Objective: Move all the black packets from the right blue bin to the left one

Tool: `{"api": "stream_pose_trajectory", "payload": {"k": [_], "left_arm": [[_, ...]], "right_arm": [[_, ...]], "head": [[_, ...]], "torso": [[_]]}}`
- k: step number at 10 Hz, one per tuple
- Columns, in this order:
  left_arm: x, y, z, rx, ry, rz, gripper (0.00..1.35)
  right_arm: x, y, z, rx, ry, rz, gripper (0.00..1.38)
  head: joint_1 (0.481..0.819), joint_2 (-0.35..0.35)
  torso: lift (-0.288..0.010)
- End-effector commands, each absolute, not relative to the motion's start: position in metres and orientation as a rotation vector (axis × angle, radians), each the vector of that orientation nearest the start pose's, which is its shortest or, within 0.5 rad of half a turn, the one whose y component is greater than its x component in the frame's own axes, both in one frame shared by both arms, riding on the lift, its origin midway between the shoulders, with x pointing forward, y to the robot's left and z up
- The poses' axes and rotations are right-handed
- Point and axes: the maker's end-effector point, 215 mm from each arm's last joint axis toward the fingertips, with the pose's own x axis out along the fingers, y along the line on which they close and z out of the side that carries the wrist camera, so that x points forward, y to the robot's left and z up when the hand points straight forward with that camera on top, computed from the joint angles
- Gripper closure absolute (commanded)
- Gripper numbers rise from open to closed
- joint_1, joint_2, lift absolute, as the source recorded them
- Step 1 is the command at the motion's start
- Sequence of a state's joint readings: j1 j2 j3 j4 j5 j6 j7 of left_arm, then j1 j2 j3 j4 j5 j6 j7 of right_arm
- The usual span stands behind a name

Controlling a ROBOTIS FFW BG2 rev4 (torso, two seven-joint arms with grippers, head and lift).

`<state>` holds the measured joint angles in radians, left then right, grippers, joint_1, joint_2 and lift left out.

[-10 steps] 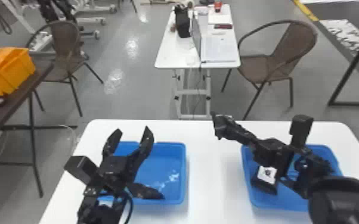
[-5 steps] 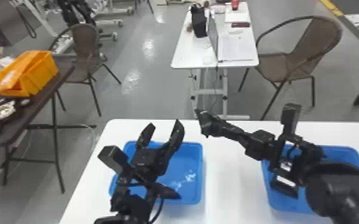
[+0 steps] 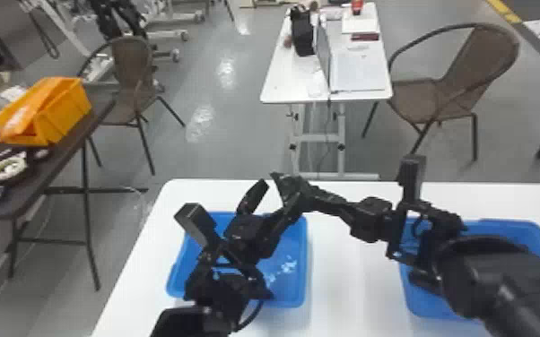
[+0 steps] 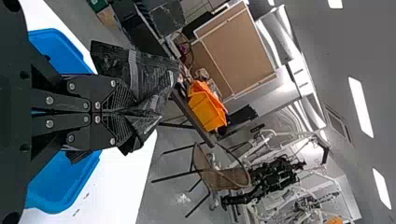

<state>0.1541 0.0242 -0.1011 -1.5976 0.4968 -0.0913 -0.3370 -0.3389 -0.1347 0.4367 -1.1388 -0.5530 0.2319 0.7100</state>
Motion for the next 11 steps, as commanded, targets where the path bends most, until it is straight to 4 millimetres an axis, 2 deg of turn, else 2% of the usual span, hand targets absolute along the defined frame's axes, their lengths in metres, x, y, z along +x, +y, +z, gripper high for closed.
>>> {"api": "stream_pose_trajectory", "payload": {"k": [1, 2, 3, 4, 5, 7, 11], "left_arm": [[0.531, 0.104, -0.364, -0.497, 0.044, -0.453, 0.18], [0.529, 0.097, -0.374, -0.501, 0.086, -0.471, 0.18], [0.529, 0.096, -0.375, -0.496, 0.091, -0.473, 0.19], [0.528, 0.096, -0.380, -0.503, 0.109, -0.477, 0.51], [0.528, 0.098, -0.384, -0.508, 0.121, -0.467, 1.17], [0.528, 0.102, -0.382, -0.499, 0.103, -0.442, 1.22], [0.529, 0.109, -0.378, -0.499, 0.079, -0.425, 1.22]], "right_arm": [[0.543, 0.052, -0.400, 0.375, 0.338, 1.058, 1.18], [0.541, 0.060, -0.398, 0.367, 0.340, 1.076, 1.18], [0.538, 0.065, -0.398, 0.367, 0.343, 1.089, 1.18], [0.538, 0.065, -0.399, 0.369, 0.344, 1.088, 1.18], [0.539, 0.064, -0.399, 0.373, 0.341, 1.085, 1.18], [0.538, 0.063, -0.401, 0.385, 0.341, 1.081, 1.18], [0.540, 0.061, -0.402, 0.388, 0.337, 1.073, 1.18]], "head": [[0.695, 0.170], [0.695, 0.161], [0.695, 0.159], [0.695, 0.162], [0.695, 0.165], [0.695, 0.167], [0.695, 0.171]], "torso": [[0.000], [0.000], [0.000], [0.000], [0.000], [0.000], [0.000]]}}
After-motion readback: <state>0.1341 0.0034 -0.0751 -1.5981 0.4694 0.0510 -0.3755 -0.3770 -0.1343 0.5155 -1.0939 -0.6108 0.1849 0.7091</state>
